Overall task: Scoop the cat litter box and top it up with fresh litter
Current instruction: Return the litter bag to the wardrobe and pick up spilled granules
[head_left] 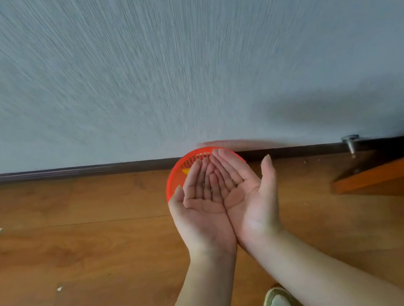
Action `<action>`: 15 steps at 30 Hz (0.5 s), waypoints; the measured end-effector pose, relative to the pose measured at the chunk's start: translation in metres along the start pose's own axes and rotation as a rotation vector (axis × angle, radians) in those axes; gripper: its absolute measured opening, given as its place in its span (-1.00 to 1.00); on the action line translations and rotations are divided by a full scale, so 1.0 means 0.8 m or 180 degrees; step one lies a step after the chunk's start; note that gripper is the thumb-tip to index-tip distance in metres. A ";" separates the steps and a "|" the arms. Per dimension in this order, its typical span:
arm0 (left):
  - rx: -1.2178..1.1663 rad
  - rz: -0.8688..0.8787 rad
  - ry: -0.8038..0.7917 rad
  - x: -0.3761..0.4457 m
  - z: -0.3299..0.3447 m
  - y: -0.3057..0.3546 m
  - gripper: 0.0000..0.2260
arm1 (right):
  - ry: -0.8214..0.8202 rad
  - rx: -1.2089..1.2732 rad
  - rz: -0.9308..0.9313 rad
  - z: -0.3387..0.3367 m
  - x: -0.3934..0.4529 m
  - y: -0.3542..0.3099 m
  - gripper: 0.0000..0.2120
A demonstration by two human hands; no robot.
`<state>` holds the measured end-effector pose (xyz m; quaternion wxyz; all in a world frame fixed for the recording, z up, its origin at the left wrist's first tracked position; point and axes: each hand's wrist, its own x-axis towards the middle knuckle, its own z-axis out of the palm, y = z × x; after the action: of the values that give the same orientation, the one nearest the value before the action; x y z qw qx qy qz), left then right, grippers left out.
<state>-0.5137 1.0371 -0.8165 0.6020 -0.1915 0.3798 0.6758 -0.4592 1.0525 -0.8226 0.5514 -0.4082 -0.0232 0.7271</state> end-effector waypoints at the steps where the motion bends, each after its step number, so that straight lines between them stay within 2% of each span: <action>1: 0.0009 -0.0009 -0.0005 0.014 -0.009 -0.007 -0.57 | 0.0007 -0.0035 0.0006 -0.013 0.013 0.006 -0.34; 10: 0.0144 0.0228 -0.0179 0.126 -0.070 -0.046 -0.60 | -0.0159 -0.0220 -0.0170 -0.082 0.105 0.059 -0.38; 15: 0.0297 0.0328 -0.0377 0.165 -0.076 -0.052 -0.43 | -0.0234 -0.0277 -0.0342 -0.093 0.136 0.068 -0.39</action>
<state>-0.5129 1.0794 -0.9617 0.5960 -0.1031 0.3840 0.6976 -0.4621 1.0899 -0.9602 0.5702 -0.4031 -0.0969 0.7092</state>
